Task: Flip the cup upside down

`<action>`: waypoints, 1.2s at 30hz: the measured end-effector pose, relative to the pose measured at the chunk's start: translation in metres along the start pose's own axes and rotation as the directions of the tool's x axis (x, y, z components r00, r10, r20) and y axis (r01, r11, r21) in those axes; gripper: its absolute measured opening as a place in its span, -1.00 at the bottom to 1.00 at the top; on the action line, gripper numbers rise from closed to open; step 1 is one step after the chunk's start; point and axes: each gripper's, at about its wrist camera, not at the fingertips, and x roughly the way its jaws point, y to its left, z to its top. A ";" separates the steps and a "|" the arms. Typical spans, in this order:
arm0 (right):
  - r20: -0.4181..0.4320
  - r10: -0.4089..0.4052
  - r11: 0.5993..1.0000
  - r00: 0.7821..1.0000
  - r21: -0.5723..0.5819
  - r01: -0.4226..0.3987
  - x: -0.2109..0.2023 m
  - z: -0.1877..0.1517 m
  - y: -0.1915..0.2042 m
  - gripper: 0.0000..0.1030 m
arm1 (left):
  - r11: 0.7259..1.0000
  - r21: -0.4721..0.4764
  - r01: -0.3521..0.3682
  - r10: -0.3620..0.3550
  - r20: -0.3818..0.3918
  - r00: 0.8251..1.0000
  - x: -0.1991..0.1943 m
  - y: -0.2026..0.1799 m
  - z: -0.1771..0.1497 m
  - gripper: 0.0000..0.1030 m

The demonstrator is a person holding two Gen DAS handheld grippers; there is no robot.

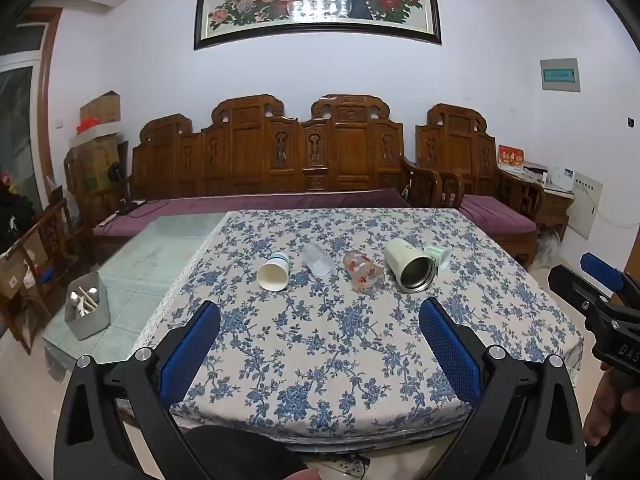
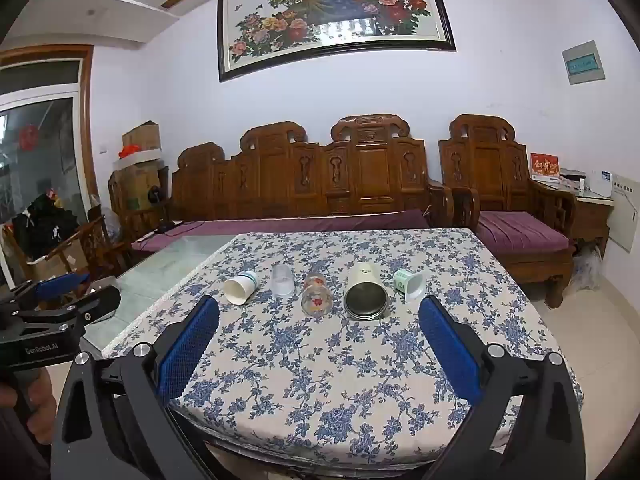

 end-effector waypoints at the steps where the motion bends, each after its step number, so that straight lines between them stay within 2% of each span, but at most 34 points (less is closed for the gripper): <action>1: -0.003 -0.001 1.000 1.000 0.000 0.001 0.000 0.000 0.000 0.96 | 1.000 0.005 0.001 -0.001 -0.009 1.000 0.001 0.000 0.000 0.87; 15: 0.003 0.002 1.000 1.000 0.004 -0.002 -0.002 0.001 0.000 0.96 | 1.000 -0.004 0.005 -0.005 0.000 1.000 0.001 -0.001 0.000 0.87; 26: 0.004 0.002 1.000 1.000 0.004 -0.002 -0.002 0.001 0.001 0.96 | 1.000 -0.006 0.011 -0.011 0.005 1.000 -0.005 -0.003 0.014 0.87; 36: 0.009 0.003 1.000 1.000 0.005 -0.003 -0.003 0.000 -0.002 0.96 | 1.000 -0.013 0.015 -0.014 0.012 1.000 -0.007 0.001 0.010 0.87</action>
